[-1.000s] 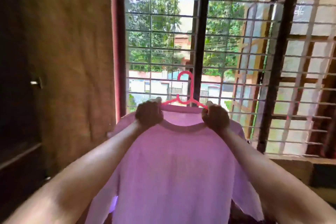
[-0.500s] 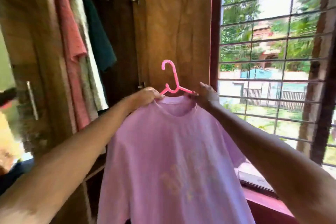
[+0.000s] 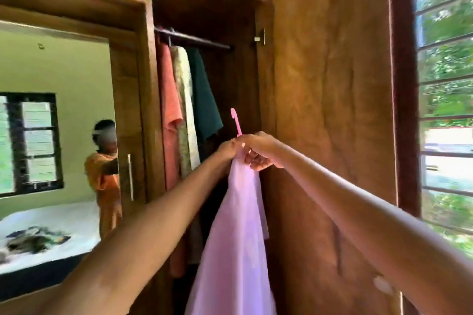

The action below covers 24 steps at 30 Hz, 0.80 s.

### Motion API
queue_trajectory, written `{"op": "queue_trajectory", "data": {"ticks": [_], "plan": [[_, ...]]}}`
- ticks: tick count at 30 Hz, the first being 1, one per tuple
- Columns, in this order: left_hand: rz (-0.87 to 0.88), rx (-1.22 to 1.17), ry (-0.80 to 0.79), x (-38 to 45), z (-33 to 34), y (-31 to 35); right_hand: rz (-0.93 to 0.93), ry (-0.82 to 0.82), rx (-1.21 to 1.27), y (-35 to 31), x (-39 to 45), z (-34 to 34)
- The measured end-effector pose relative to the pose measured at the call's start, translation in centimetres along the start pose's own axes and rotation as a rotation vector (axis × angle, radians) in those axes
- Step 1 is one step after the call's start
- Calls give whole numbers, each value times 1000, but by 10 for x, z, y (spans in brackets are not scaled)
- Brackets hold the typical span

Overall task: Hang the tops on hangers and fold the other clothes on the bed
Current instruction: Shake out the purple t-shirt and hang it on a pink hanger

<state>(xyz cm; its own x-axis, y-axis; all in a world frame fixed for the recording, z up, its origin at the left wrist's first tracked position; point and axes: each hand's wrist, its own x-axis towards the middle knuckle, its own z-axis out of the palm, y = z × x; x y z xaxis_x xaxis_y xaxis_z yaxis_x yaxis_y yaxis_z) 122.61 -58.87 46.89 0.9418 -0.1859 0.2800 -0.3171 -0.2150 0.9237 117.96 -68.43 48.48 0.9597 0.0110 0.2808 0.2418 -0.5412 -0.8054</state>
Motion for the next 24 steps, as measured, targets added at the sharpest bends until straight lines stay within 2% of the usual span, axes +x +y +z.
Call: {"op": "queue_trajectory", "data": {"ticks": [1,3,5,6,8,12,16,19,22,24], "plan": [[-43,-47,-27,2,1,6,20,-108,54,-7,-5,-5],[-53,-155,52,23,-2,22,12,-240,31,-14,0,-17],[-83,-320,115,40,-9,39,-16,-165,-12,-21,17,-17],[-96,-310,104,47,-11,42,-22,-89,13,-24,29,-16],[-88,-241,90,59,-15,50,-43,-6,111,-34,50,-20],[8,163,181,81,-39,84,-173,-81,251,-74,75,-49],[136,443,322,103,-78,121,-193,-118,138,-113,109,-69],[358,642,521,119,-111,147,-235,-80,148,-139,145,-77],[569,890,924,124,-148,158,-251,-84,137,-158,175,-79],[614,964,1167,128,-175,155,-221,-101,119,-168,197,-76]]}}
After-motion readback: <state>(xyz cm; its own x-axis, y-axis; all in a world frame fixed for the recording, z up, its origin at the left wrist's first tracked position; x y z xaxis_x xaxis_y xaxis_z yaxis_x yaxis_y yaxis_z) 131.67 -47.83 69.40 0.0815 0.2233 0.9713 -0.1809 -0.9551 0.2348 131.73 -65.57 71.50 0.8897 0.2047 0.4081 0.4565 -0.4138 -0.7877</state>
